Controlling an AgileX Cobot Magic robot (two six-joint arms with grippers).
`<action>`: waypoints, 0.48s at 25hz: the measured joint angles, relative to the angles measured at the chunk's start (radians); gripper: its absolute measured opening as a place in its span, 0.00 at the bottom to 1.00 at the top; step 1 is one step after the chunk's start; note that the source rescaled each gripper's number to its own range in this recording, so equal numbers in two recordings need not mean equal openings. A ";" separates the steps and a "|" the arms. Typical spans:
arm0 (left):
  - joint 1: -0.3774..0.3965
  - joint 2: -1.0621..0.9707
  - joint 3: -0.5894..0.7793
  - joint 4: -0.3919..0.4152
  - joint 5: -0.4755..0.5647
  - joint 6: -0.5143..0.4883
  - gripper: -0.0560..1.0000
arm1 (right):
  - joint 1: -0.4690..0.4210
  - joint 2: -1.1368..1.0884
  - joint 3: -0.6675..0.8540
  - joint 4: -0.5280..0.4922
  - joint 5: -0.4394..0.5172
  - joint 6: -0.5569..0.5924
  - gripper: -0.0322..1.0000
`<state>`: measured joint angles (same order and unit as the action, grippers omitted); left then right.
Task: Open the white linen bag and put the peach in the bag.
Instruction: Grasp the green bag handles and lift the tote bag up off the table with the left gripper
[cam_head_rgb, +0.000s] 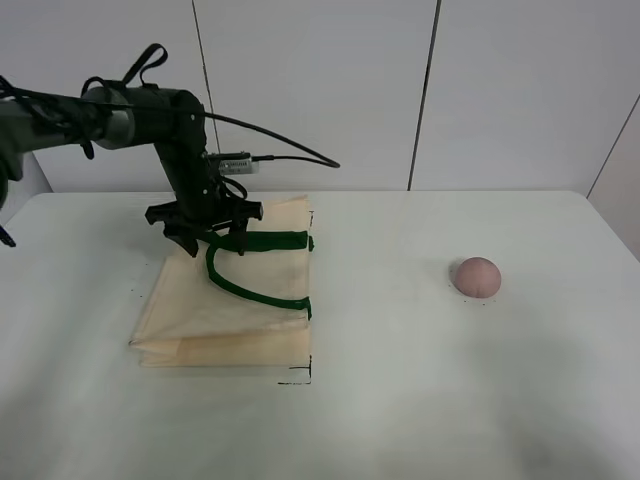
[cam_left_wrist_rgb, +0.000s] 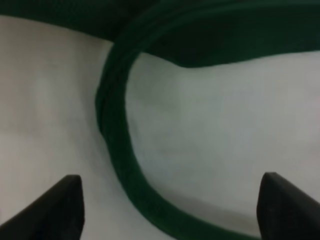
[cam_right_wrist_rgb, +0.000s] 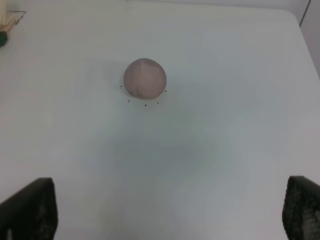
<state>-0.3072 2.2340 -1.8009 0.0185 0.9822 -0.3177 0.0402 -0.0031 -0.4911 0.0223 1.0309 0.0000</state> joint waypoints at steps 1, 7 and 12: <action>0.002 0.016 -0.001 0.005 -0.004 -0.001 1.00 | 0.000 0.000 0.000 0.000 0.000 0.000 1.00; 0.006 0.094 -0.001 0.015 -0.014 -0.002 1.00 | 0.000 0.000 0.000 0.000 0.000 0.000 1.00; 0.006 0.111 -0.001 0.017 -0.029 -0.002 1.00 | 0.000 0.000 0.000 0.000 0.000 0.000 1.00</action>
<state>-0.3007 2.3450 -1.8022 0.0353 0.9530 -0.3196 0.0402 -0.0031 -0.4911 0.0223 1.0309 0.0000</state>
